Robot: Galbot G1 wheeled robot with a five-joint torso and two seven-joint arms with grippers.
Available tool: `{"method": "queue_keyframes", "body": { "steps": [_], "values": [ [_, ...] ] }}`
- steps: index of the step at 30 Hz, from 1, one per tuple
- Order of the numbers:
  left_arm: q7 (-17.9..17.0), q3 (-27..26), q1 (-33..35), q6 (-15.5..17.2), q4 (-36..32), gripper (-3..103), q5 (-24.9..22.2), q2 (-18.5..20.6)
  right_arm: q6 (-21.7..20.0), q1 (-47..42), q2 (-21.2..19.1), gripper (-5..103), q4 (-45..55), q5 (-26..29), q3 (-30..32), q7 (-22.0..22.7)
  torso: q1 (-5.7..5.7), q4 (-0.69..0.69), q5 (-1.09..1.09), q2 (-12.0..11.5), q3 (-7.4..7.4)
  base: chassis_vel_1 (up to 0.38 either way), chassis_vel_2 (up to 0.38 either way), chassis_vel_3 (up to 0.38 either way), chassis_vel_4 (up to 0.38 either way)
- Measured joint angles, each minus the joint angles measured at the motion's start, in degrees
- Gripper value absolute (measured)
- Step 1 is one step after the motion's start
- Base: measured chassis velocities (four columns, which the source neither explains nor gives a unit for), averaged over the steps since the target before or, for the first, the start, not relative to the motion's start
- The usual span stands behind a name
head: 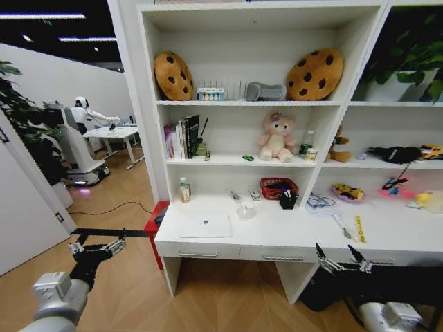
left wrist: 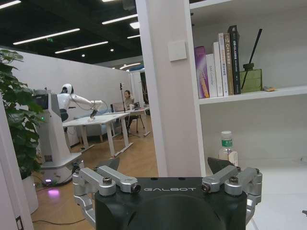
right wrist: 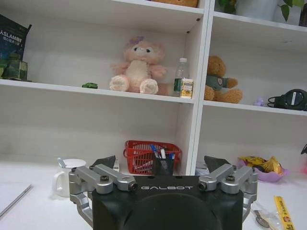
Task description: Organize the objects on the table.
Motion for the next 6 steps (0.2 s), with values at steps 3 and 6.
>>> {"method": "queue_keyframes", "body": {
  "steps": [3,6],
  "values": [
    [0.00,0.00,0.00,0.00,0.00,100,0.00,0.00,0.00,0.00,0.00,100,0.00,0.00,0.00,0.00,0.01,0.00,0.00,0.00,0.00,0.000,0.000,0.000,0.000],
    [0.00,0.00,0.00,0.00,0.00,100,0.00,0.00,0.00,0.00,0.00,100,0.00,0.00,0.00,0.00,0.01,0.00,0.00,0.00,0.00,0.000,0.000,0.000,0.000]
  ]
}}
